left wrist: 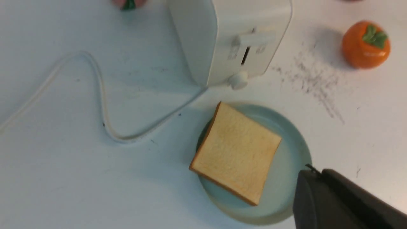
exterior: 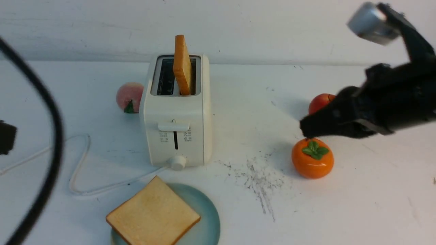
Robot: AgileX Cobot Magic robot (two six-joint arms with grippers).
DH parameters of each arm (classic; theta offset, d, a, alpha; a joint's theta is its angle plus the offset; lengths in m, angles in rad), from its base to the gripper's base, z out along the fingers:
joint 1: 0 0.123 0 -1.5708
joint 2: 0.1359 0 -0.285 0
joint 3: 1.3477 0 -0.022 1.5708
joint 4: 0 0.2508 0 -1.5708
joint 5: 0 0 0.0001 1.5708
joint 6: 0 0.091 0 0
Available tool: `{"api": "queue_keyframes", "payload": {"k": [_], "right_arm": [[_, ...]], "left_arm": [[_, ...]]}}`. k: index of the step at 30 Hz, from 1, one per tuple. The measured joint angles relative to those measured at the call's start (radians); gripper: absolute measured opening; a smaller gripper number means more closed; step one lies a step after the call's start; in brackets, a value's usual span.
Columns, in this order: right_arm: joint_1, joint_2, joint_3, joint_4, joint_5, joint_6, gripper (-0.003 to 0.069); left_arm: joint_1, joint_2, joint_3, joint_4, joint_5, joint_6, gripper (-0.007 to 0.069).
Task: Take toasted bread from bread machine on white table place on plate.
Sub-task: 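Grasp the toast slice in the toaster and pull it up out of the slot with the right gripper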
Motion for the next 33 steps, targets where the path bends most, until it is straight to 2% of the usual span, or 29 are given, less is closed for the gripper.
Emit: {"api": "queue_keyframes", "payload": {"k": [3, 6, 8, 13, 16, 19, 24, 28, 31, 33], "right_arm": [[0.097, 0.102, -0.116, -0.164, -0.095, 0.105, 0.0033], [0.162, 0.205, -0.221, -0.278, -0.148, 0.164, 0.0033], [0.198, 0.276, -0.294, -0.328, -0.174, 0.178, 0.0037], [0.246, 0.403, -0.419, -0.348, -0.268, 0.186, 0.0067], [0.259, 0.508, -0.489, -0.350, -0.426, 0.186, 0.0160], [0.259, 0.550, -0.502, -0.355, -0.508, 0.186, 0.0238], [0.259, 0.646, -0.504, -0.366, -0.747, 0.186, 0.0463], [0.259, 0.713, -0.504, -0.363, -0.833, 0.186, 0.0540], [0.259, 0.736, -0.504, -0.361, -0.837, 0.186, 0.0536], [0.259, 0.758, -0.504, -0.368, -0.825, 0.186, 0.0442]], "left_arm": [[0.000, -0.108, -0.002, 0.029, 0.006, -0.048, -0.0014], [0.000, -0.180, -0.003, 0.067, 0.034, -0.089, -0.0014], [0.000, -0.221, -0.003, 0.094, 0.071, -0.102, -0.0014], [0.000, -0.289, -0.003, 0.131, 0.149, -0.116, -0.0014], [0.000, -0.347, -0.006, 0.161, 0.151, -0.129, -0.0014], [0.000, -0.377, -0.007, 0.181, 0.151, -0.133, -0.0014], [0.000, -0.482, -0.007, 0.241, 0.151, -0.166, -0.0014], [0.000, -0.532, -0.008, 0.271, 0.151, -0.182, -0.0014], [0.000, -0.538, -0.008, 0.275, 0.151, -0.184, -0.0014], [0.000, -0.542, -0.008, 0.276, 0.151, -0.184, -0.0014]]}}
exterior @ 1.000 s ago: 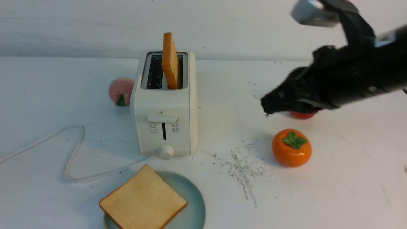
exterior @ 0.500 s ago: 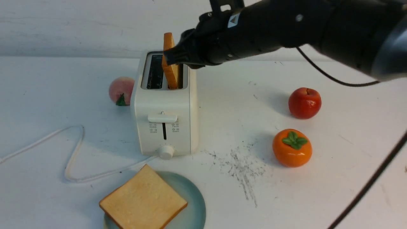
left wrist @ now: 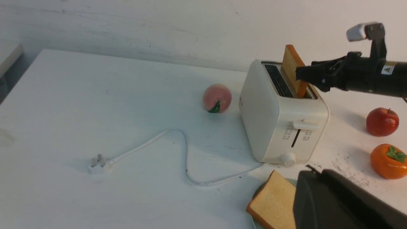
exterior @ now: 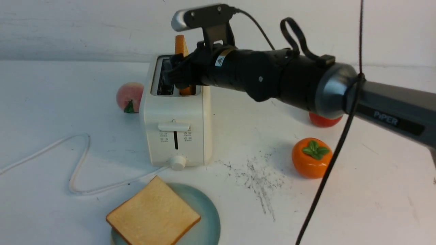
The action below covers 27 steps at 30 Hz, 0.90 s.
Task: Take toasted bread from bread machine on white table place on plate.
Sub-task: 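Grasp the toast slice in the toaster and pull it up out of the slot with the right gripper, then place the held slice of bread on top of the slice on the plate with the right gripper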
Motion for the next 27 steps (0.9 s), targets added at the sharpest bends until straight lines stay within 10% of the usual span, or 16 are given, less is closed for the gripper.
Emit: {"api": "queue_keyframes", "payload": {"k": [6, 15, 27], "right_arm": [[0.000, -0.043, 0.000, -0.044, 0.050, -0.001, 0.0062], [0.000, -0.351, -0.004, -0.032, 0.291, 0.000, 0.0068], [0.000, -0.375, -0.008, 0.390, 1.074, -0.220, 0.0068]], "left_arm": [[0.000, 0.000, 0.058, 0.003, 0.000, 0.000, -0.0014], [0.000, 0.000, 0.190, 0.001, 0.000, 0.000, -0.0014], [0.000, 0.000, 0.202, -0.032, -0.037, 0.000, -0.0014]]}}
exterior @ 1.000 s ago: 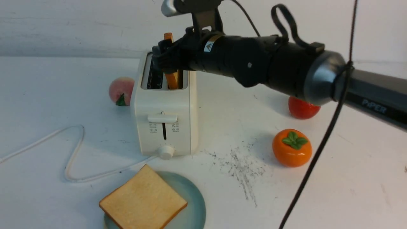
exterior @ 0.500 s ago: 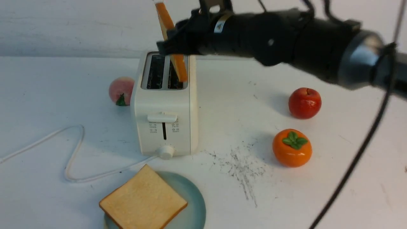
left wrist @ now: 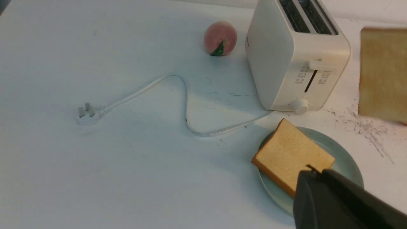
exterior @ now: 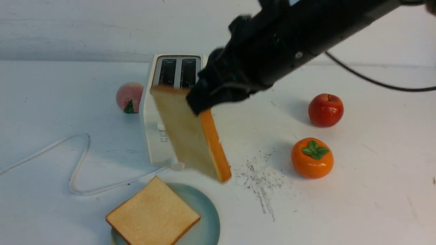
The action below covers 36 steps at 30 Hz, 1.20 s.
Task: Take toasted bread from bread machine on white table place on plate.
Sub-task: 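Place the held slice of bread on top of the slice on the plate with the right gripper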
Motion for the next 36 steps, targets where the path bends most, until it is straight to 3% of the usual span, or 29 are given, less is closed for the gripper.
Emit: {"api": "queue_keyframes", "payload": {"k": [6, 10, 19, 30, 33, 36], "right_arm": [[0.000, 0.141, 0.000, 0.266, 0.069, -0.210, 0.0068], [0.000, 0.232, 0.000, 0.322, 0.063, -0.259, 0.0068], [0.000, 0.377, 0.000, 0.312, 0.041, -0.269, 0.0068], [0.000, 0.386, 0.000, 0.211, 0.017, -0.260, 0.0069], [0.000, 0.386, 0.000, 0.154, -0.001, -0.217, 0.0105], [0.000, 0.386, 0.000, 0.099, -0.029, -0.167, 0.0186]], "left_arm": [[0.000, 0.000, 0.000, -0.005, 0.001, 0.000, -0.0014], [0.000, 0.000, 0.000, -0.005, 0.019, 0.000, -0.0014], [0.000, 0.000, 0.000, -0.005, 0.036, 0.003, -0.0014], [0.000, 0.000, 0.000, -0.006, 0.036, 0.004, -0.0014], [0.000, 0.000, 0.000, -0.006, 0.036, 0.004, -0.0014], [0.000, 0.000, 0.000, -0.006, 0.036, 0.004, -0.0014]]}}
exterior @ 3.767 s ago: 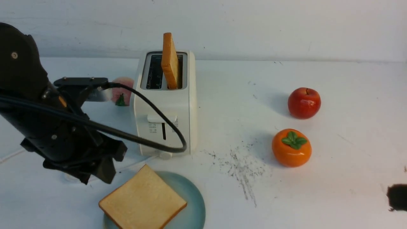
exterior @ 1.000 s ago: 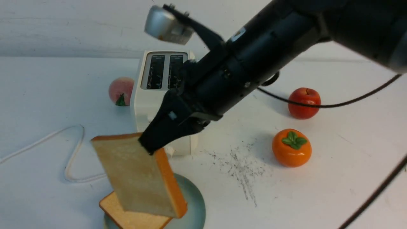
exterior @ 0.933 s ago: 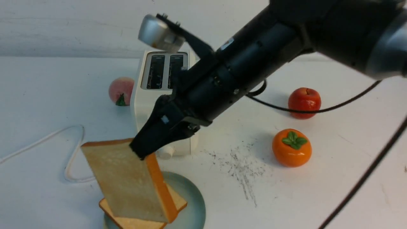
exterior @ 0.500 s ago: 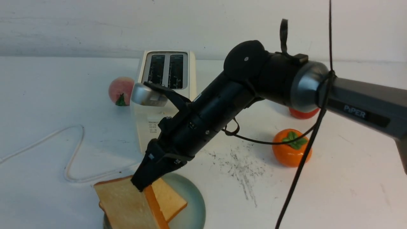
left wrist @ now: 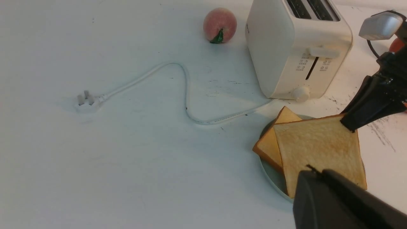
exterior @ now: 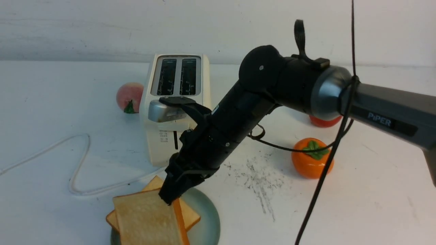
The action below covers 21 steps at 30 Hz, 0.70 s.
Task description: Take toasted bread from bread machine on white table place on plate.
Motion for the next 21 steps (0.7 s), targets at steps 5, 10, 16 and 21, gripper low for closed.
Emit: {"api": "queue_keyframes", "payload": {"k": [5, 10, 16, 21], "right_arm": [[0.000, 0.000, -0.002, -0.093, -0.048, 0.022, 0.0357], [0.000, -0.023, -0.052, -0.305, -0.044, 0.081, 0.0506], [0.000, -0.131, -0.123, -0.605, 0.033, 0.270, 0.0464], [0.000, -0.277, -0.131, -0.828, 0.095, 0.434, 0.0213]], "left_arm": [[0.000, 0.000, 0.000, 0.000, 0.000, 0.000, -0.0014], [0.000, 0.000, 0.000, -0.001, 0.000, 0.000, -0.0014], [0.000, 0.000, 0.000, -0.002, -0.001, 0.000, -0.0014], [0.000, 0.000, 0.000, -0.002, -0.029, 0.000, -0.0014]]}}
